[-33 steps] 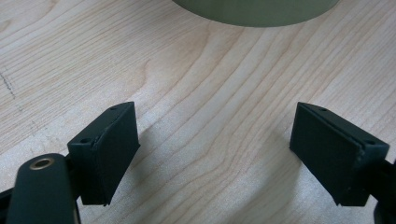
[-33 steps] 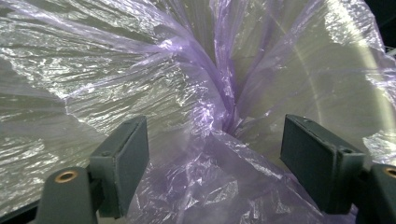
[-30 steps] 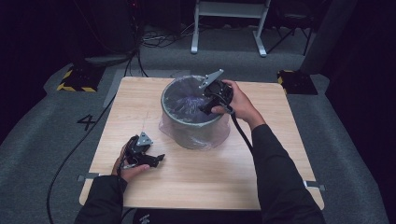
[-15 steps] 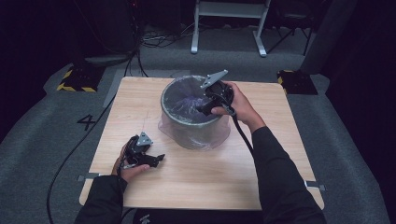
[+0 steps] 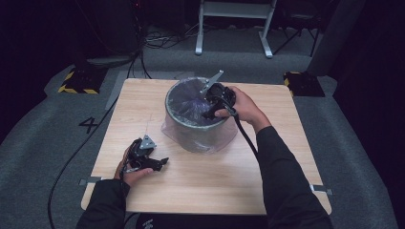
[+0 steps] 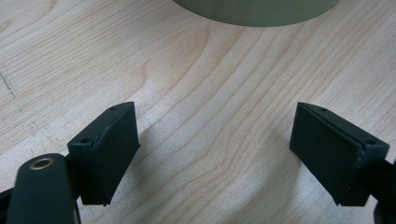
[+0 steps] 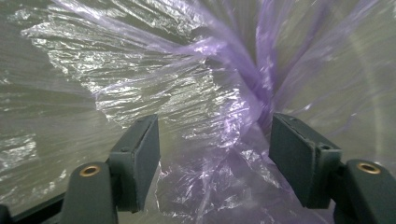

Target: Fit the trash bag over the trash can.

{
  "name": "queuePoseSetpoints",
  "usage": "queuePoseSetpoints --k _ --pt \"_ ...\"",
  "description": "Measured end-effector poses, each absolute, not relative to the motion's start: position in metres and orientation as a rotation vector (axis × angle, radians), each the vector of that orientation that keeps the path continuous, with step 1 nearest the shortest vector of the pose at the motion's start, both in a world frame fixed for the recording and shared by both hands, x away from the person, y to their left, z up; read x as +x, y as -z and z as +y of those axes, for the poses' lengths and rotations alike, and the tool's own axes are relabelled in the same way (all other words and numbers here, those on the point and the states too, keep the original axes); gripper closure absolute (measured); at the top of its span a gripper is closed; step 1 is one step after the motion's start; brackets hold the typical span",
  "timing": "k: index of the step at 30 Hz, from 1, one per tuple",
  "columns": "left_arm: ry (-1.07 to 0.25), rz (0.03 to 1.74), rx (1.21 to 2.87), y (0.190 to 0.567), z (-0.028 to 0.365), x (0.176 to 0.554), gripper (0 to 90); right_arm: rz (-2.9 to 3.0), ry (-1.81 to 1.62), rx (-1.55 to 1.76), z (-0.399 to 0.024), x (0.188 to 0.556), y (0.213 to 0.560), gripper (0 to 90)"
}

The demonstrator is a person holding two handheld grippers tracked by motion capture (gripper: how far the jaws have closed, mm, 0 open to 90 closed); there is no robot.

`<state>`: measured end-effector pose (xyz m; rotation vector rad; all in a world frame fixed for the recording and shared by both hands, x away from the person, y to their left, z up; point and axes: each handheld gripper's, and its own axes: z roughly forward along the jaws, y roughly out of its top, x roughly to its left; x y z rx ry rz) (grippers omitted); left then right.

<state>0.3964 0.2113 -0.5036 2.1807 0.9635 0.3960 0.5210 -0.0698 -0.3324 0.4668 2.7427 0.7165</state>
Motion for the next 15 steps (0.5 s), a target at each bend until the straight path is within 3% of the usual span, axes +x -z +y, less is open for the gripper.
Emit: queuePoseSetpoints --k 15 --pt "-0.395 0.964 2.181 0.504 0.211 0.396 15.0 2.682 -0.946 0.561 -0.082 0.519 0.327 21.9"
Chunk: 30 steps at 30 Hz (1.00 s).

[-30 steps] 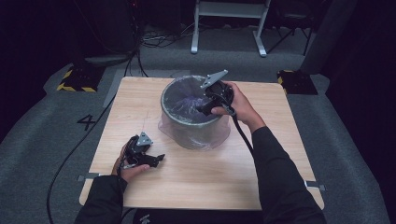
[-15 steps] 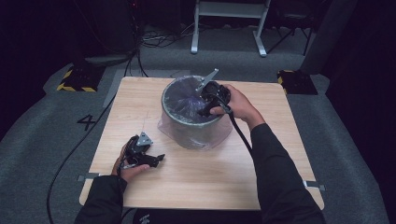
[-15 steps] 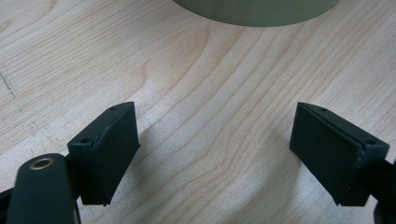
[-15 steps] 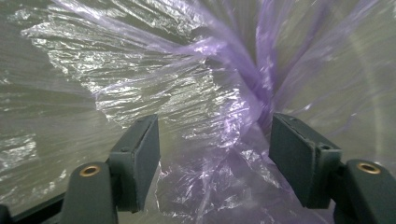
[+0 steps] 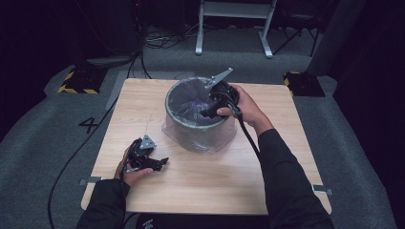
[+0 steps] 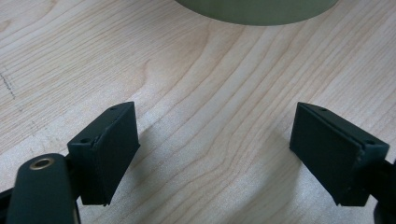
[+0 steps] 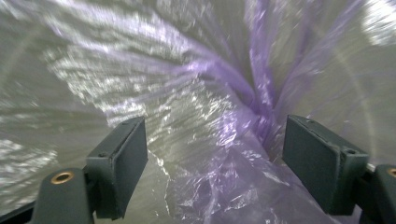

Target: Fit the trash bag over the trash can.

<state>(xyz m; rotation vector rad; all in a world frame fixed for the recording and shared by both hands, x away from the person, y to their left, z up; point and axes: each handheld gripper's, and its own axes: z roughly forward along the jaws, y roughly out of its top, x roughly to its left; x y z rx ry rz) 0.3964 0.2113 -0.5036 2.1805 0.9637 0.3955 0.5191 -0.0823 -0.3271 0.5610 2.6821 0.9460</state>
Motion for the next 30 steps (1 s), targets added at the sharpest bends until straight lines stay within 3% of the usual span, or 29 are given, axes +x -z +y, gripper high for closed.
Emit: queuePoseSetpoints --k 15,30 --pt "-0.395 0.964 2.18 0.504 0.211 0.396 15.0 2.526 -1.221 0.584 -0.129 0.495 0.311 21.1" --pt "-0.395 0.963 2.18 0.504 0.211 0.397 15.0 2.395 -1.239 0.568 -0.162 0.471 0.312 19.7"
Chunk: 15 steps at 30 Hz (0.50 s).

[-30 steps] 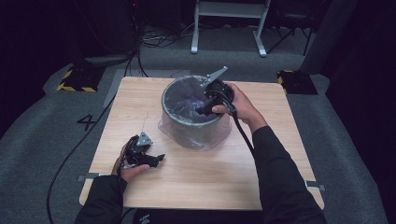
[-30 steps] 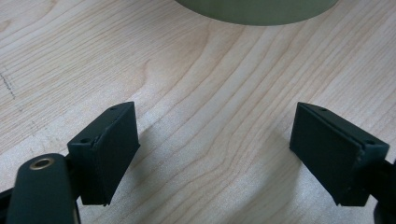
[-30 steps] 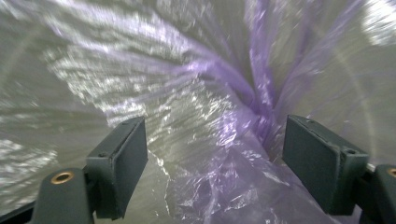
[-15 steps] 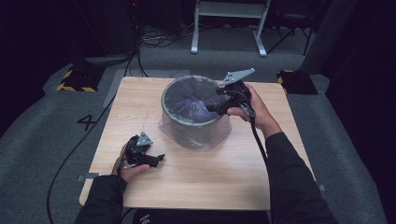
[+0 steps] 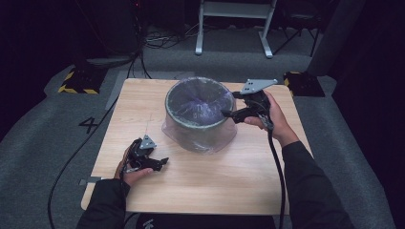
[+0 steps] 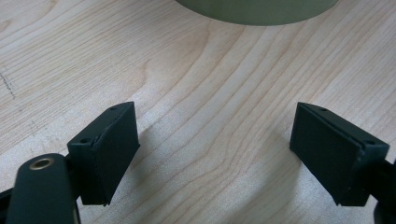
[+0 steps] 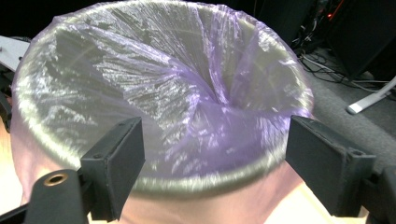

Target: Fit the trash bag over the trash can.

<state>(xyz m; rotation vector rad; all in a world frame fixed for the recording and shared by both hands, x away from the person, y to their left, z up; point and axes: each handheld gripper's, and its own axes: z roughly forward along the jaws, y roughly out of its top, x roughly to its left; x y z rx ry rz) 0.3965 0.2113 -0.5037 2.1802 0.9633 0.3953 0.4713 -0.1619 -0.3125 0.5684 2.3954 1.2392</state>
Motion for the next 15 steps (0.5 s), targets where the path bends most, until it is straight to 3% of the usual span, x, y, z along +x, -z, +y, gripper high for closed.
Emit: queuePoseSetpoints --k 15 --pt "-0.395 0.963 2.18 0.504 0.211 0.397 15.0 2.38 -1.223 0.547 -0.186 0.449 0.319 19.6"
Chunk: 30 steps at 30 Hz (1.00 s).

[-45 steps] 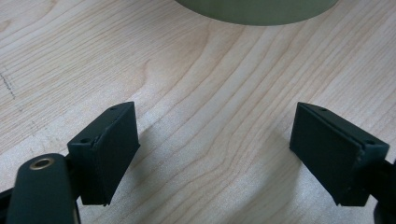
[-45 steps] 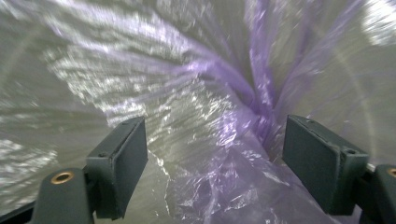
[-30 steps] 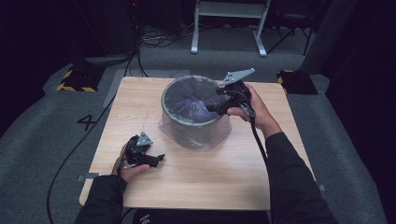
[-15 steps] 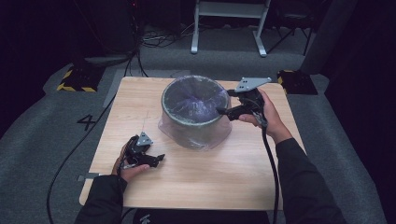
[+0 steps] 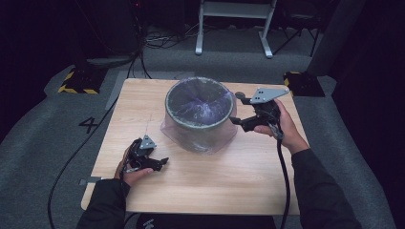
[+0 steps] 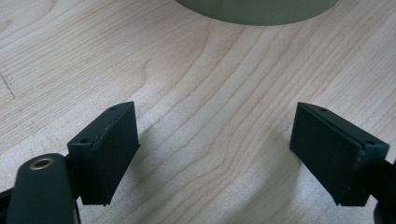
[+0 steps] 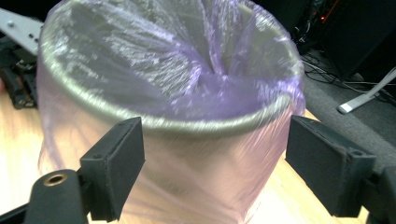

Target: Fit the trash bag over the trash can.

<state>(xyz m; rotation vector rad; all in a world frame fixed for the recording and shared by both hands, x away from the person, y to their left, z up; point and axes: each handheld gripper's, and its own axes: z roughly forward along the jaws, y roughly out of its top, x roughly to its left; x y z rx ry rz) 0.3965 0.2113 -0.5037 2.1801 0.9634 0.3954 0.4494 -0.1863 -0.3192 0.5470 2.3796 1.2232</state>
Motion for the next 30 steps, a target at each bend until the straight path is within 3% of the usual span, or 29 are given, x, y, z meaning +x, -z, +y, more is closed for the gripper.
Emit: queuePoseSetpoints --k 30 --pt "-0.395 0.964 2.18 0.504 0.211 0.396 15.0 2.461 -1.021 0.493 -0.206 0.416 0.367 19.2"
